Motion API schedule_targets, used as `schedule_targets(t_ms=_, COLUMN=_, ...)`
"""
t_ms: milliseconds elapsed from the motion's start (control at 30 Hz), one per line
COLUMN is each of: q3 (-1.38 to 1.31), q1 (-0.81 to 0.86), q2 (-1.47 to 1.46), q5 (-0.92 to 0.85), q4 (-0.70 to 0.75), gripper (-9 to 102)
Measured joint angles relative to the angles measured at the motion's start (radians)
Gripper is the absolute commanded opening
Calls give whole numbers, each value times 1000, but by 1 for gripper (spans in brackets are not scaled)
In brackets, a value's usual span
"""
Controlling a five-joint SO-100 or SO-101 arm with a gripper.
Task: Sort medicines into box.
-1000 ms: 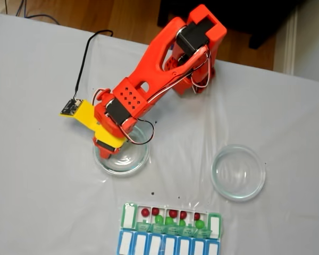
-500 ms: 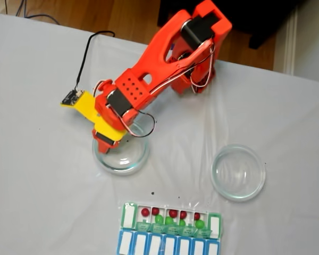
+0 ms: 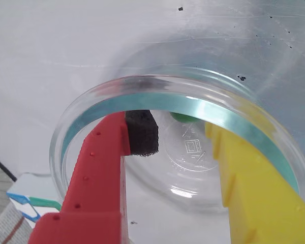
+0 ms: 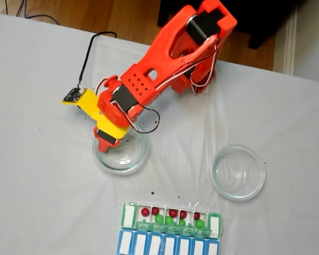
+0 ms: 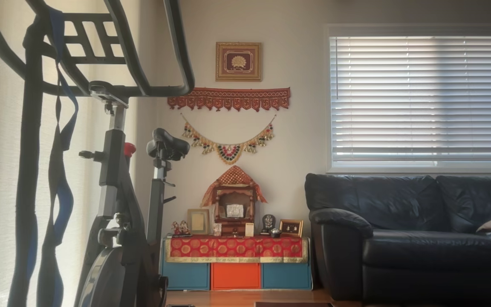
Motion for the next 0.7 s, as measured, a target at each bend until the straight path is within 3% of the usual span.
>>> schedule_targets(t_ms=467, q3=-23, q1=-17, q2=-86, q5=-6, q4=-32, gripper=16)
schedule_targets(t_ms=700, q3=-23, q1=-17, q2=-86, q5=-6, q4=-40, gripper=6)
